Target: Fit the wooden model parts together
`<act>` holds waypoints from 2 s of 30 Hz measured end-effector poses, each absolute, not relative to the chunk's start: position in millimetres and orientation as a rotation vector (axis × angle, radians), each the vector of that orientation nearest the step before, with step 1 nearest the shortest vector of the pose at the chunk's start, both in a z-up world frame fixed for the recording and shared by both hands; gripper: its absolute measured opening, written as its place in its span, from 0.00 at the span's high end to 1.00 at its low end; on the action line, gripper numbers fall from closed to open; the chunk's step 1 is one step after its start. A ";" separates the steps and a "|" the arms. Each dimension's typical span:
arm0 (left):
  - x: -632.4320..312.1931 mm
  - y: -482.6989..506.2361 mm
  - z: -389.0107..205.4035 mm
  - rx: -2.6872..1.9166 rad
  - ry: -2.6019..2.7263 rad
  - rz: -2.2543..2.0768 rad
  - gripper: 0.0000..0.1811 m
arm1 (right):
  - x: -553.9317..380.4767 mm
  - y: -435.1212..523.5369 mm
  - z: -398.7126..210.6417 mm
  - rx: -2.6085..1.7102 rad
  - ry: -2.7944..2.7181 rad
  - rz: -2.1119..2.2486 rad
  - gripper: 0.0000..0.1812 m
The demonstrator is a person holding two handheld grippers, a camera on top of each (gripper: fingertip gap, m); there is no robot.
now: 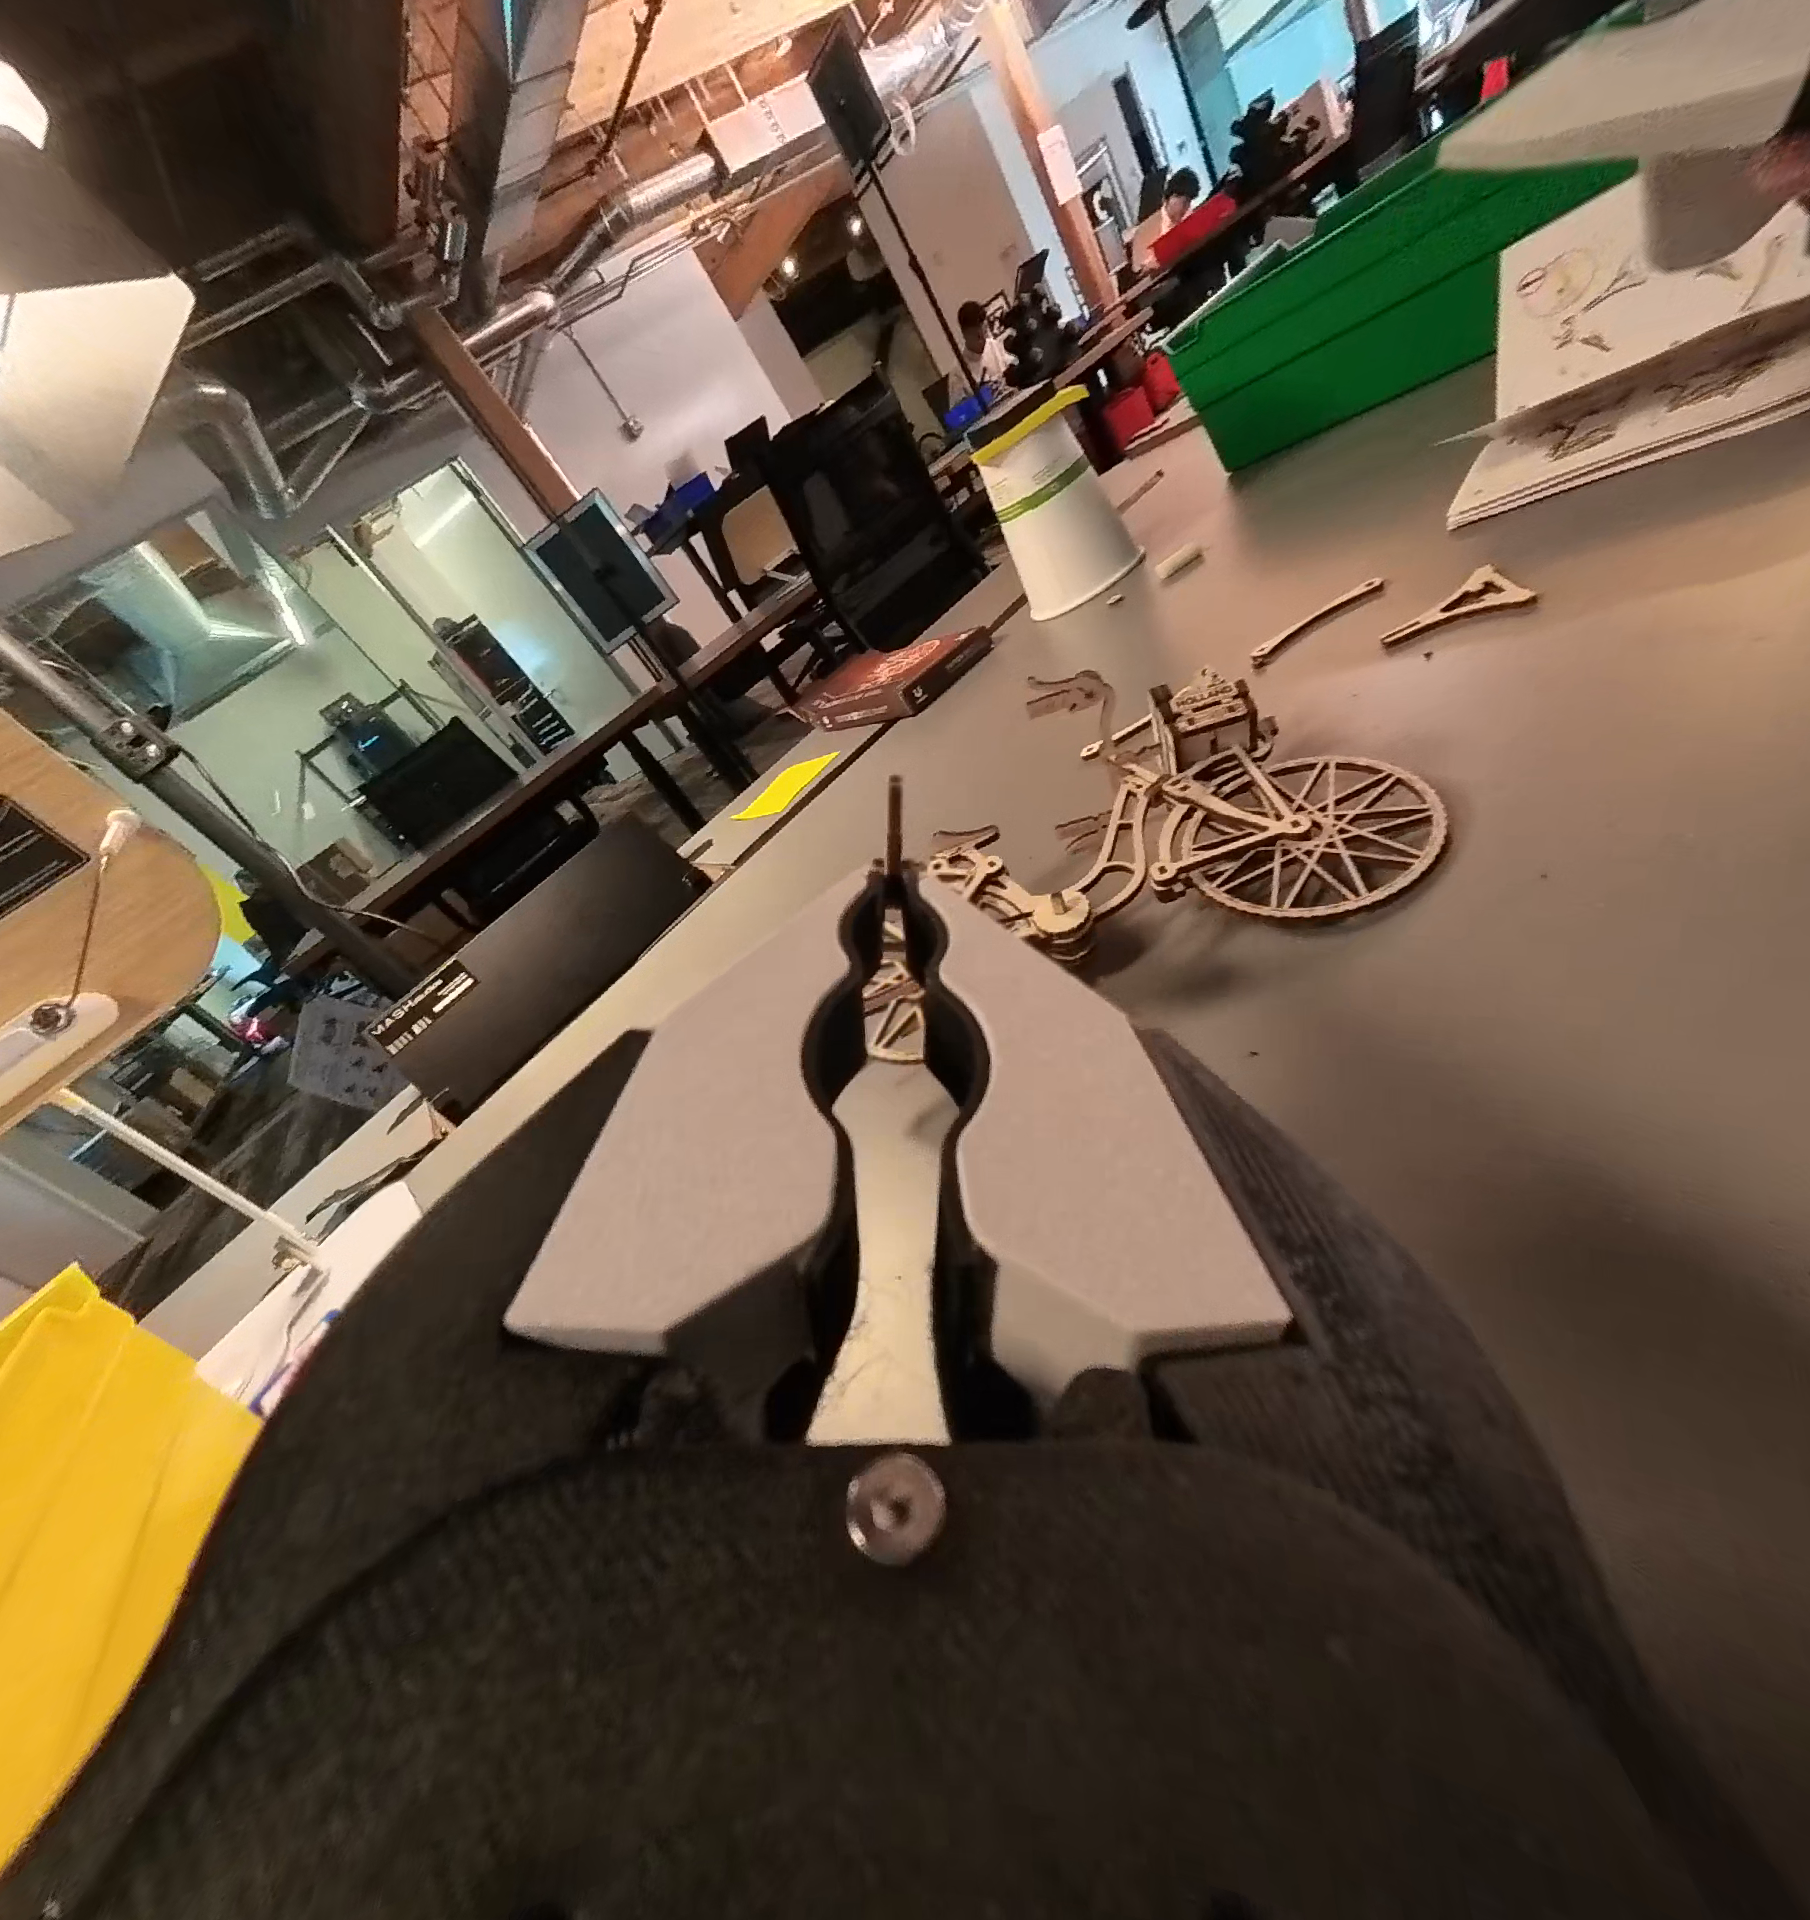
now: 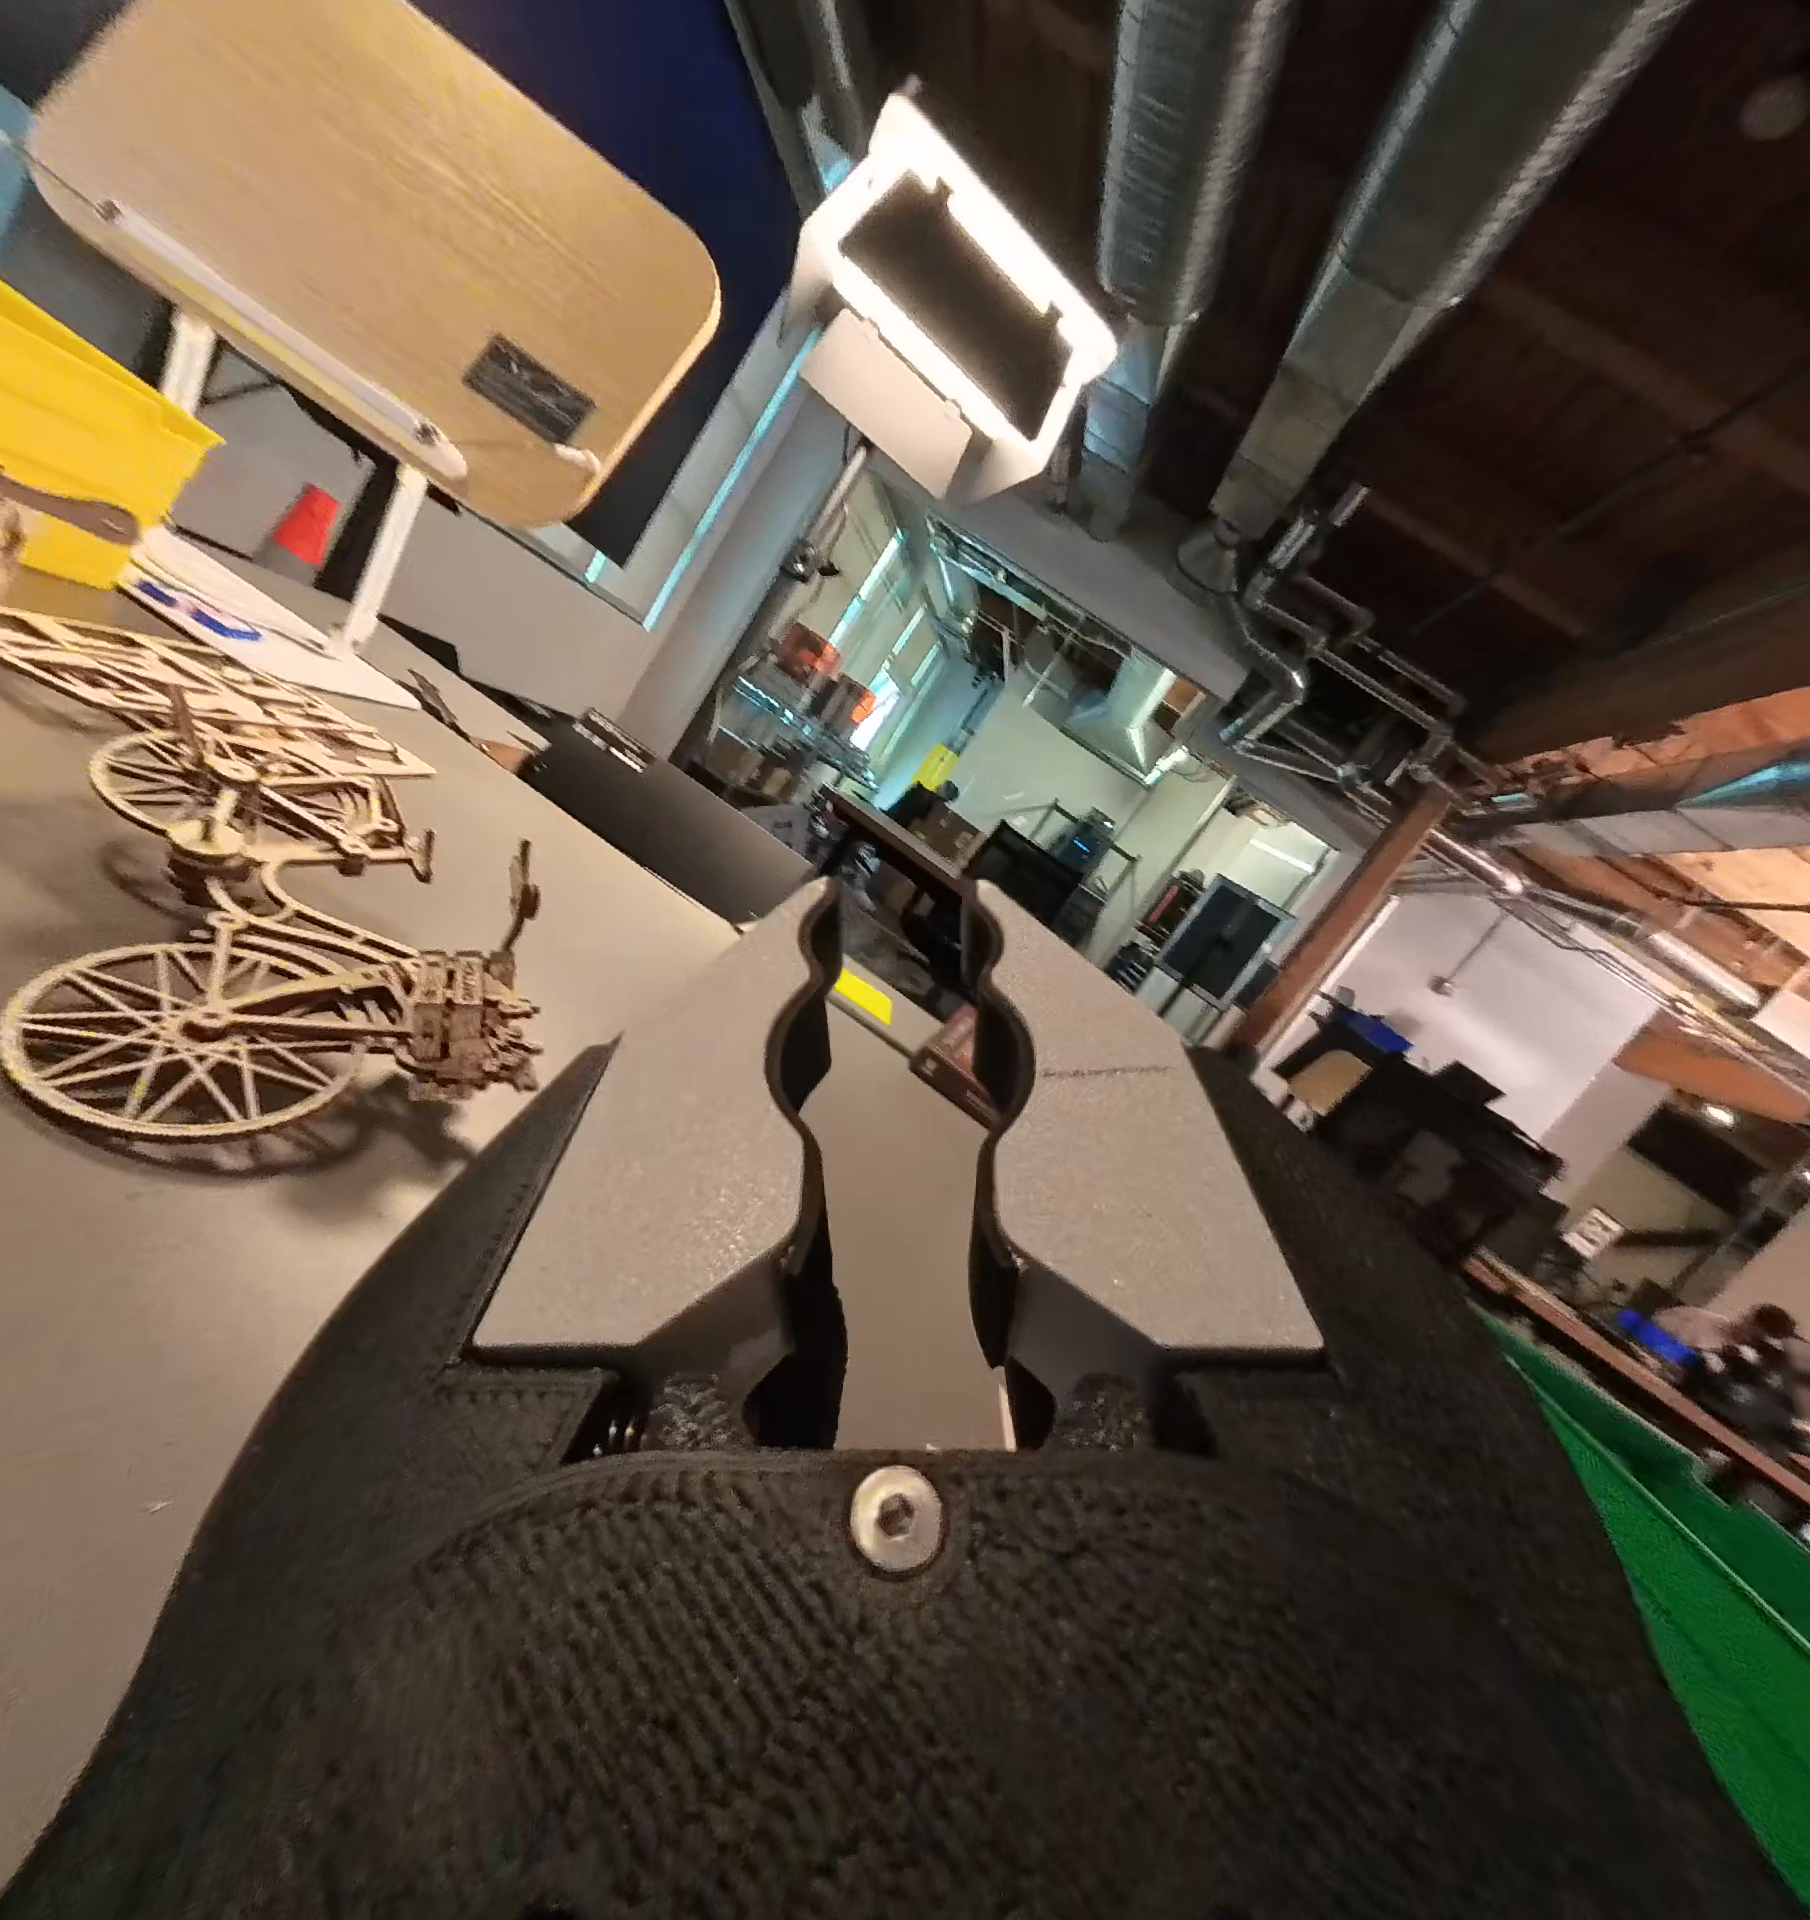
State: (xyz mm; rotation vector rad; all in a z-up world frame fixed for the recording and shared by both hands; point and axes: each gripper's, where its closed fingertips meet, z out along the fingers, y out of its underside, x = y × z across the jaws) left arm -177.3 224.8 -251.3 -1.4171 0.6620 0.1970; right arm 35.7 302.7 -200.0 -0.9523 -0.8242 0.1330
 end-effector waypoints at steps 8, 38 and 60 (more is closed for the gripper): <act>-175.9 225.6 -253.6 -1.422 0.685 0.207 0.99 | 19.9 296.1 -213.5 -0.936 -0.954 0.082 0.92; -191.7 197.0 -302.9 -1.217 1.319 0.961 0.93 | 27.0 316.7 -221.0 -1.052 -0.901 0.070 0.88; -241.5 233.1 -200.0 -1.171 0.360 0.349 0.46 | 199.7 365.7 -243.1 -1.907 -0.730 0.353 0.59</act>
